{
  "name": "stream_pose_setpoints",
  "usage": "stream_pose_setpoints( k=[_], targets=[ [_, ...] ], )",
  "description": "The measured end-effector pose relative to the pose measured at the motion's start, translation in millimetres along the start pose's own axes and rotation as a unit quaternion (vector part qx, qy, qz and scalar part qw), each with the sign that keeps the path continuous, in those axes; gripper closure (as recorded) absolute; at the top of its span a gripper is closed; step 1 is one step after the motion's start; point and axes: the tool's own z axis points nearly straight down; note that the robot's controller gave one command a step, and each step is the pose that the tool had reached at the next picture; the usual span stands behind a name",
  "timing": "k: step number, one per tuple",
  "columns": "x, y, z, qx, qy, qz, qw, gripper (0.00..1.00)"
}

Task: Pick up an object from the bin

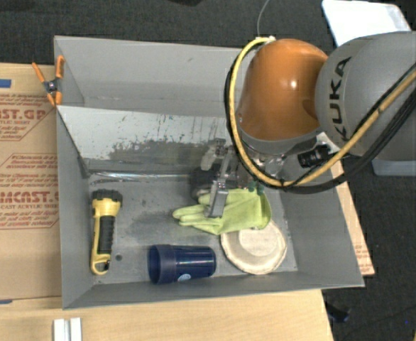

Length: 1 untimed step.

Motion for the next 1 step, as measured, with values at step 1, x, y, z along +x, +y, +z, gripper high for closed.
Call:
stream_pose_setpoints(
  k=[1],
  targets=[
    [-0.2,-0.5,15.0,0.001,0.0035,-0.125,0.9922,0.0]
  ],
)
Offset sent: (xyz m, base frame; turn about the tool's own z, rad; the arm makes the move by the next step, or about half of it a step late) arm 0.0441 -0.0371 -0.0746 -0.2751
